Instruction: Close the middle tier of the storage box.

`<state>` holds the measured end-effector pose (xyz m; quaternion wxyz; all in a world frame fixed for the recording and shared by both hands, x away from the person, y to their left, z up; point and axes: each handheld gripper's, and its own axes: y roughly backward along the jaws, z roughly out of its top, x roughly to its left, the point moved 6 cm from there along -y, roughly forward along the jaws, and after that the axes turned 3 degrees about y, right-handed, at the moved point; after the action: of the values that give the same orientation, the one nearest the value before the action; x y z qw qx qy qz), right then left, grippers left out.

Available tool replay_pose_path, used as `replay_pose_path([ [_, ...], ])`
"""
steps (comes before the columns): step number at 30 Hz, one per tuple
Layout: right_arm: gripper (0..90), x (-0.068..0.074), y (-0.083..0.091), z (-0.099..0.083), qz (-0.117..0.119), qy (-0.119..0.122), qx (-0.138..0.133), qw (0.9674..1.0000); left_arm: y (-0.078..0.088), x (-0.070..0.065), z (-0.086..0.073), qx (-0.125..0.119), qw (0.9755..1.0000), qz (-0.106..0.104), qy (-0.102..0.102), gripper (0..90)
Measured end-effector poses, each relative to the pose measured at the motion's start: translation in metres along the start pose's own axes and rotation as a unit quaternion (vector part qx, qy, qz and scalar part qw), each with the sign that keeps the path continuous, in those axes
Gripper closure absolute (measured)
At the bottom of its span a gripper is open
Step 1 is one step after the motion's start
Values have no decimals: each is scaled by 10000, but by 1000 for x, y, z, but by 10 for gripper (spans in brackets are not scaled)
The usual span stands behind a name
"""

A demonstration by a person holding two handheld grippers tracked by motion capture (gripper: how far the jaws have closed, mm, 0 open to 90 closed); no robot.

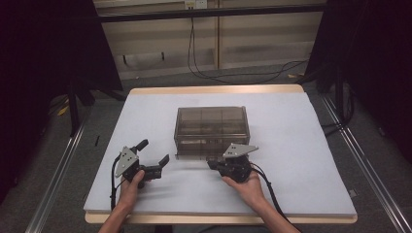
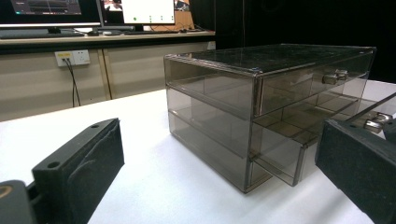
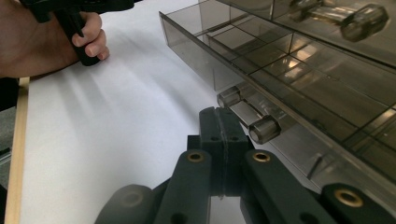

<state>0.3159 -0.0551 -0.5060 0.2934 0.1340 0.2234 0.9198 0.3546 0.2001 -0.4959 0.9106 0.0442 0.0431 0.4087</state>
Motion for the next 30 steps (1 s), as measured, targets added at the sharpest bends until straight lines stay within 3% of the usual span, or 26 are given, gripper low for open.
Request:
replay_pose_path([
  [30, 900, -10, 0, 4, -86, -85, -33, 9999, 0, 0, 0, -1, 10000, 1, 1, 12],
])
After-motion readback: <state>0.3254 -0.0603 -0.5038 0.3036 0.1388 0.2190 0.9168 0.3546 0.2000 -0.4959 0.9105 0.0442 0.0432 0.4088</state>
